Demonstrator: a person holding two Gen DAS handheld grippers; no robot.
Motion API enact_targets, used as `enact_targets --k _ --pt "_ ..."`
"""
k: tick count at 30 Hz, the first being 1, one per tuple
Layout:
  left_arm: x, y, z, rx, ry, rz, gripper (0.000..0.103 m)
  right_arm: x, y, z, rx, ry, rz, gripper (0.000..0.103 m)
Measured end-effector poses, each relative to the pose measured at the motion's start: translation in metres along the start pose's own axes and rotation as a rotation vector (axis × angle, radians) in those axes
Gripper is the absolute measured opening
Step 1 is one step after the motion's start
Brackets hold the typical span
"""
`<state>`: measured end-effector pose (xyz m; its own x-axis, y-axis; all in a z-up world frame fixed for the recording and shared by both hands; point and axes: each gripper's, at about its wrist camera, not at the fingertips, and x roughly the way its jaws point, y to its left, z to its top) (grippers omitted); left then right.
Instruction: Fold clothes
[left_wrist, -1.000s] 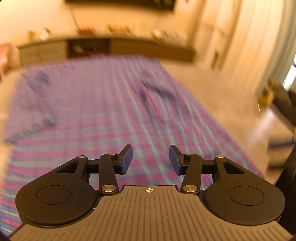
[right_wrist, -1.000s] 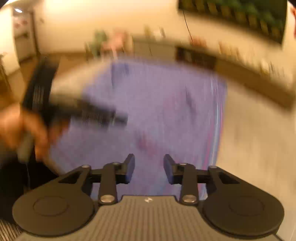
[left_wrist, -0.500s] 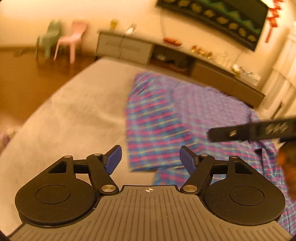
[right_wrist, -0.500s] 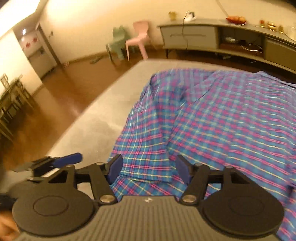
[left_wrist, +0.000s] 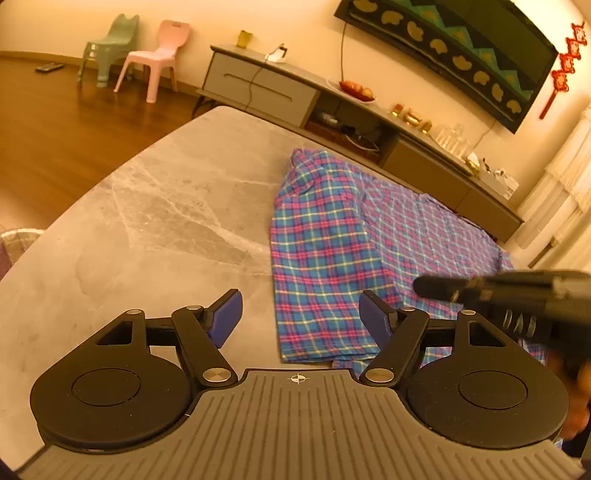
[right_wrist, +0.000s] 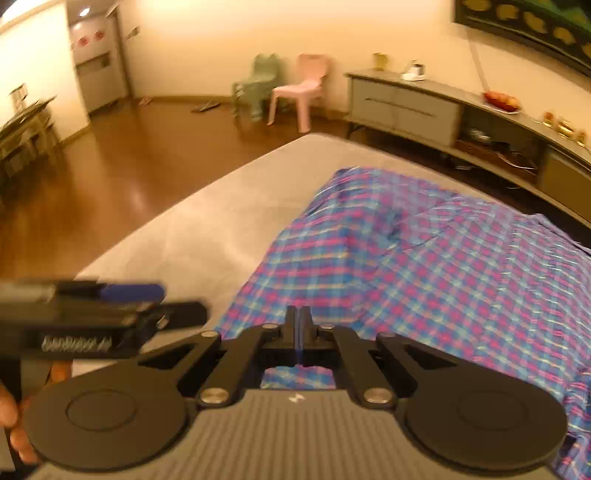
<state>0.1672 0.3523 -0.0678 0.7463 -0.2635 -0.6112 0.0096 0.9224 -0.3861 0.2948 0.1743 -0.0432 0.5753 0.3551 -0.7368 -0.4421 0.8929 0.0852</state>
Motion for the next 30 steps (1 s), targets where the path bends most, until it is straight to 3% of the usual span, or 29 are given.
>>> enact_targets --k 1,2,3,4,6,8,9,13,20,22,24,27,30 --pt "0.0 -0.001 -0.001 0.001 0.003 0.002 0.067 0.002 -0.006 0.001 0.025 0.011 -0.006 0.029" --pt "0.0 -0.002 -0.002 0.002 0.006 0.004 0.067 0.011 -0.011 -0.002 0.053 0.034 -0.009 0.064" --pt "0.0 -0.003 -0.003 0.005 0.009 0.008 0.067 0.021 -0.014 -0.006 0.074 0.048 -0.03 0.076" --pt "0.001 -0.005 -0.004 0.01 0.013 0.013 0.067 0.034 -0.014 -0.012 0.064 0.071 -0.063 0.078" --pt "0.003 -0.008 -0.007 0.024 0.017 0.027 0.067 0.053 -0.006 -0.025 0.003 0.111 -0.103 0.06" --pt "0.003 -0.01 -0.009 0.041 0.019 0.04 0.067 0.053 -0.001 -0.03 -0.011 0.074 -0.084 0.017" --pt "0.004 -0.01 -0.01 0.05 0.02 0.044 0.067 0.051 0.001 -0.029 -0.016 0.072 -0.083 0.0" --pt "0.007 -0.016 -0.01 0.075 0.023 0.045 0.068 0.022 -0.006 -0.016 0.018 -0.013 -0.018 0.001" --pt "0.008 -0.049 -0.014 0.179 0.017 -0.015 0.071 -0.076 -0.091 -0.01 0.392 -0.221 0.195 0.001" --pt "0.012 -0.059 -0.015 0.192 0.033 -0.024 0.071 -0.099 -0.125 -0.024 0.442 -0.258 0.162 0.001" --pt "0.017 -0.068 -0.015 0.205 0.044 -0.027 0.071 -0.114 -0.16 -0.044 0.459 -0.272 0.064 0.001" --pt "0.023 -0.075 -0.016 0.213 0.057 -0.025 0.071 -0.127 -0.223 -0.078 0.579 -0.258 -0.054 0.001" --pt "0.028 -0.079 -0.023 0.224 0.08 -0.02 0.071 -0.111 -0.27 -0.11 0.691 -0.188 -0.091 0.001"
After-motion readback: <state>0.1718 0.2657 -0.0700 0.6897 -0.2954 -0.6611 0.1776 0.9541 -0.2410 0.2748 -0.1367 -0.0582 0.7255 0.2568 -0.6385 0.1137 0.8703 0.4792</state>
